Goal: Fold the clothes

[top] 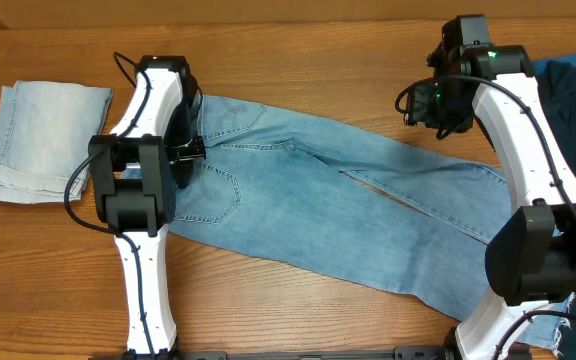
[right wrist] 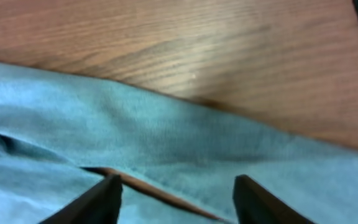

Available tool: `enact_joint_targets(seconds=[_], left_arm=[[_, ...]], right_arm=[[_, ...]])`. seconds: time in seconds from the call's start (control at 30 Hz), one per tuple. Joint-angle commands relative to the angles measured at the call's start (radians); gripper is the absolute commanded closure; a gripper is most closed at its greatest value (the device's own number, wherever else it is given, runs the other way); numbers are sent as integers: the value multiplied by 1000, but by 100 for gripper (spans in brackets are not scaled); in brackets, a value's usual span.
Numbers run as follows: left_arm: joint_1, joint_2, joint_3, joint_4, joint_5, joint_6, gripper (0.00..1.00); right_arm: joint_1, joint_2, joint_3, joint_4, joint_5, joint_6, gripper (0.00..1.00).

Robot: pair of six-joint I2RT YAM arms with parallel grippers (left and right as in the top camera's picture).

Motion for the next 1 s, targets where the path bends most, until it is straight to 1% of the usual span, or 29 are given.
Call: enact_joint_targets(seconds=[0.0,0.07,0.13,0.17,0.23,0.27,0.33,0.4,0.47,0.57,0.67,0.73,0.97], left_arm=[[-3,-63,116,7,93,-13,86],[-3,-119,202,8,93,19,78],[-3,-163,273,10,93,61,62],[-3,-187,309,15,94,87,49],[-3,-231,337,69,94,152,15],[-5,-239,337,105,95,193,11],[-5,-237,334,142,94,232,12],[-6,-215,327,194,96,283,16],[-7,-179,318,256,123,356,22],[-7,-111,318,327,174,431,26],[-7,-53,318,380,203,460,30],[-7,-16,318,408,203,467,34],[0,63,318,435,187,490,38]], right_arm=[[-5,-37,52,-48,75,77,35],[-9,-37,74,-85,74,98,33],[-16,-37,90,-122,74,139,32],[-22,-37,92,-136,73,164,32],[-52,-36,89,-193,74,239,31],[-70,-35,89,-211,75,256,30],[-103,-35,89,-228,74,268,30],[-144,-35,82,-236,76,297,30],[-185,-35,59,-237,68,332,31],[-224,-35,3,-221,41,338,31],[-232,-35,-58,-182,40,338,31],[-232,-35,-109,-136,41,369,31],[-233,-34,-264,34,11,505,31]])
